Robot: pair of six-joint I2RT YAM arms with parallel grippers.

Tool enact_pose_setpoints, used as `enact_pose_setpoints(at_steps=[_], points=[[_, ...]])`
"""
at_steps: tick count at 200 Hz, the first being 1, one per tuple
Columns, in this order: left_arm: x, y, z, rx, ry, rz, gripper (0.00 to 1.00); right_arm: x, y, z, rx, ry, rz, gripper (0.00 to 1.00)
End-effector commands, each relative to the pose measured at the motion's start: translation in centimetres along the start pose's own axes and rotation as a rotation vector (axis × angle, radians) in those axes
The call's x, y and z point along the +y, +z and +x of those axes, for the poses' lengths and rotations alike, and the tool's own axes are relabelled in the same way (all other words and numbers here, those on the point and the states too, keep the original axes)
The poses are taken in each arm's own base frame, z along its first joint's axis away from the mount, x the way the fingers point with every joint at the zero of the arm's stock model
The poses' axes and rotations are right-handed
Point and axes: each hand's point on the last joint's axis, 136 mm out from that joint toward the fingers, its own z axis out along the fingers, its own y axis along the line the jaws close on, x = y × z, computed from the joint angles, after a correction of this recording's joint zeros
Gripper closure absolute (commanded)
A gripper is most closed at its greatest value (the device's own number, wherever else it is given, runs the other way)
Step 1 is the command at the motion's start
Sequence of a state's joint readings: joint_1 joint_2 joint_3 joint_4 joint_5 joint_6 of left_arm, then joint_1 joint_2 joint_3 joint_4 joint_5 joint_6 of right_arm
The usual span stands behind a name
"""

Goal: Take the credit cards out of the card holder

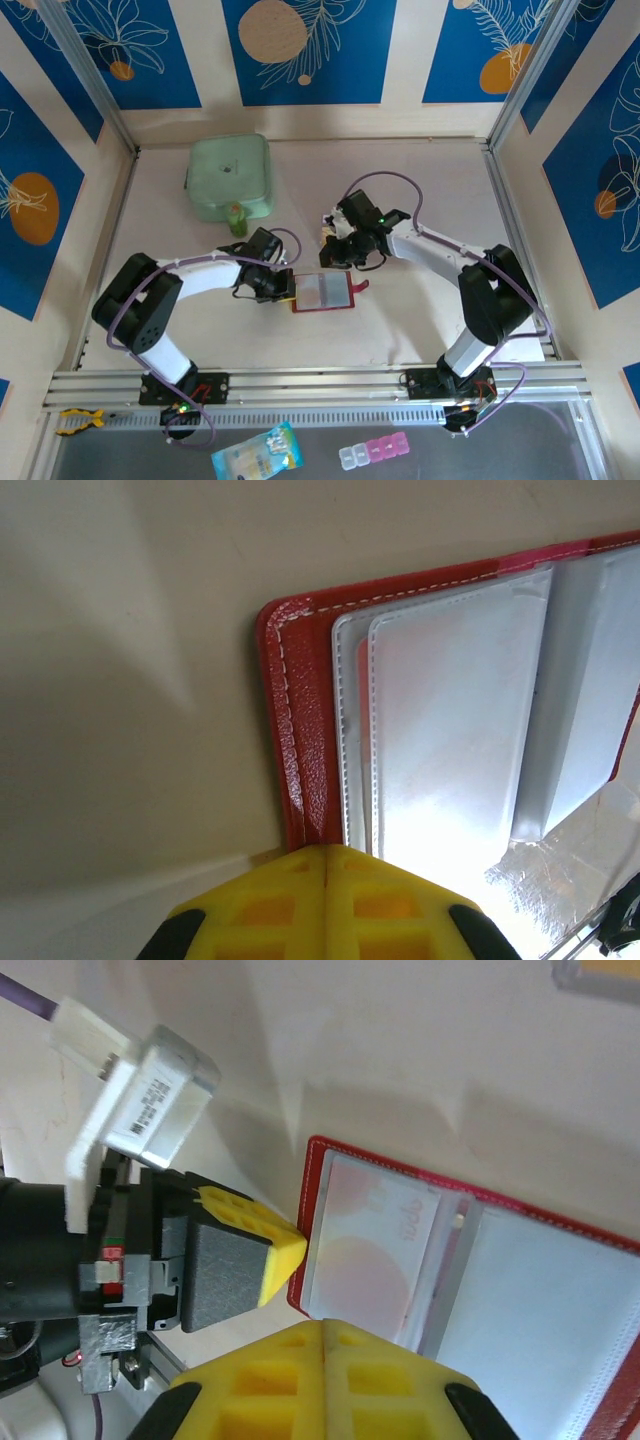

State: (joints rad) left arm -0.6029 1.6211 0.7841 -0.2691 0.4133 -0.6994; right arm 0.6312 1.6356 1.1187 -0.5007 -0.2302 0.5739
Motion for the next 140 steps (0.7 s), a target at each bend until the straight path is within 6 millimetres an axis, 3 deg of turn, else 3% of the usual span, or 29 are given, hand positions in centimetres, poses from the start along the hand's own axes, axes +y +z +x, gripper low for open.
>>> enact_pose_setpoints(at_steps=[1, 54, 140], points=[[0.9, 0.4, 0.2, 0.005, 0.000, -0.017, 0.99, 0.0, 1.3, 1.4, 0.052, 0.056, -0.010, 0.91], [1.2, 0.6, 0.5, 0.009, -0.007, -0.015, 0.99, -0.1, 3.5, 2.6, 0.106, 0.124, 0.014, 0.78], [1.3, 0.5, 0.5, 0.007, -0.006, -0.014, 0.99, -0.4, 6.4, 3.4, 0.172, 0.156, 0.036, 0.81]])
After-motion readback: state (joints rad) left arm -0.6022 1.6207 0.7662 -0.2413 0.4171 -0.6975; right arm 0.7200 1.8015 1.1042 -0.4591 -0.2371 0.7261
